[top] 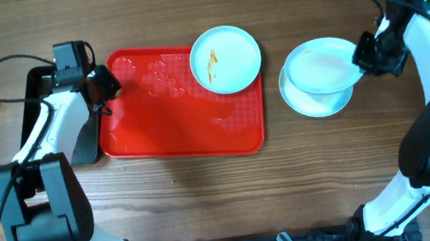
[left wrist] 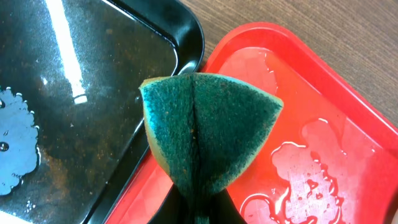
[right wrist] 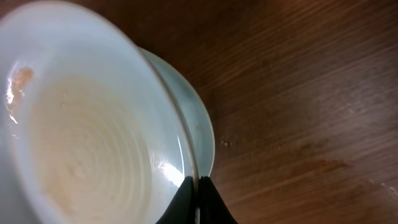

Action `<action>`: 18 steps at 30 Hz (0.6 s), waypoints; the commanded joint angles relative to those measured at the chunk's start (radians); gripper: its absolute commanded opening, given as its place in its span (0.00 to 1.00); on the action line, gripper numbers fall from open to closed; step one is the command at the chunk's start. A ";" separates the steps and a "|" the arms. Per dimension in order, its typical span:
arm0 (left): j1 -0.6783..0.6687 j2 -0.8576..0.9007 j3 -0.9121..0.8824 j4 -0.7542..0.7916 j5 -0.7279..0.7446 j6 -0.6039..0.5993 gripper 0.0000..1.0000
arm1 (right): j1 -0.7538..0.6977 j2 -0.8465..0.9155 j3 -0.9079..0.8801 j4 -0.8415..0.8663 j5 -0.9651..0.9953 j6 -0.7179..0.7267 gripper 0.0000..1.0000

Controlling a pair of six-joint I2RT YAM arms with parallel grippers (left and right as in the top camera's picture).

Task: Clean dirty plates on tray and stack at the side
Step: 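Lift the plate with the right gripper and stack it on the side plates, then drag the last stained plate onto the red tray and grip its rim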

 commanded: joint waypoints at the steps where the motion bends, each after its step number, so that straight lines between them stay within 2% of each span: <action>1: 0.004 -0.011 -0.003 0.006 -0.010 0.012 0.04 | -0.015 -0.017 -0.145 0.079 -0.009 0.016 0.04; 5: 0.004 -0.011 -0.003 0.015 -0.010 0.012 0.04 | -0.015 -0.017 -0.240 0.158 -0.037 0.015 0.05; 9: 0.004 -0.011 -0.003 0.019 -0.010 0.012 0.04 | 0.003 -0.017 -0.240 0.201 -0.207 -0.099 0.24; 14: 0.004 -0.011 -0.003 0.028 -0.010 0.012 0.04 | 0.081 -0.020 -0.117 0.188 -0.256 -0.087 0.27; 18: 0.003 -0.011 -0.003 0.029 -0.010 0.012 0.04 | 0.228 -0.020 0.019 0.211 -0.251 0.015 0.30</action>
